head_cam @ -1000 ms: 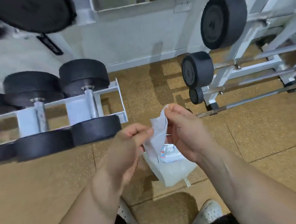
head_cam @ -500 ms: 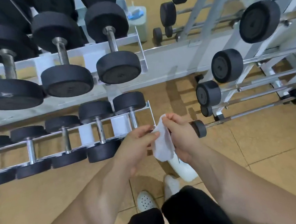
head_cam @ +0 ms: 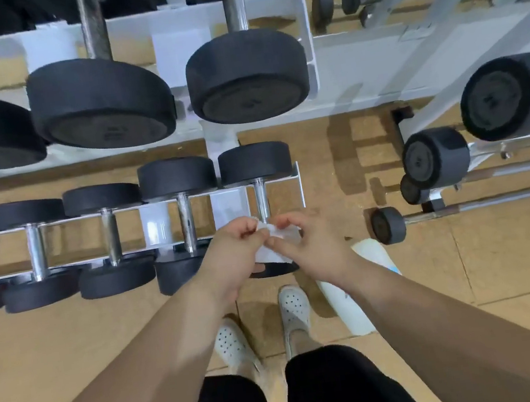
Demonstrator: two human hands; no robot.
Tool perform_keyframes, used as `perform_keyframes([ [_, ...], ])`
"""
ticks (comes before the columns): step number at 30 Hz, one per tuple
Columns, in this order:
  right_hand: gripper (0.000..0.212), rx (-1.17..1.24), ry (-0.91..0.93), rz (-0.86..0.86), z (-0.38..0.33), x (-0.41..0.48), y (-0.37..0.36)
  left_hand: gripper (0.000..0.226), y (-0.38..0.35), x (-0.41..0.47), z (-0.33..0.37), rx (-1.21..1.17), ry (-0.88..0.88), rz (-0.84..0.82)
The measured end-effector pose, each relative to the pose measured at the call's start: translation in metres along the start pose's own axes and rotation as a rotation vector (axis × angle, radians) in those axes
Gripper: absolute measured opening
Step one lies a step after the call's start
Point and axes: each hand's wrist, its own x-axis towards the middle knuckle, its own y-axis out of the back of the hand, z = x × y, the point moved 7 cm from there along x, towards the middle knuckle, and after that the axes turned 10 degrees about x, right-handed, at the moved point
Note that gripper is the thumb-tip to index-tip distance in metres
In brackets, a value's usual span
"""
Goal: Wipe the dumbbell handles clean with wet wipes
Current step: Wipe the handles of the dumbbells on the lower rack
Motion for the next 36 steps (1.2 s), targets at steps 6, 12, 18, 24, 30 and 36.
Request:
perform_keyframes([
  [6,0.007,0.030,-0.018,0.003,0.060,0.037,-0.042,0.008,0.001,0.063,-0.052,0.011,0.062,-0.016],
  [12,0.011,0.106,0.024,0.194,0.104,0.074,-0.023,0.030,-0.002,0.106,-0.103,0.206,-0.002,0.304],
  [18,0.016,-0.081,0.176,0.142,0.143,0.139,-0.015,0.024,-0.048,0.143,-0.131,0.543,-0.342,0.473],
  [24,0.026,-0.312,0.462,0.067,0.134,0.178,-0.044,0.028,-0.054,0.147,-0.145,0.566,-0.460,0.607],
  [30,0.034,-0.340,0.578,-0.170,0.160,0.190,-0.065,0.030,-0.054,0.146,-0.147,0.568,-0.520,0.669],
  [36,0.030,-0.215,0.565,-0.095,0.175,0.193,-0.052,0.031,-0.055,0.148,-0.148,0.573,-0.506,0.649],
])
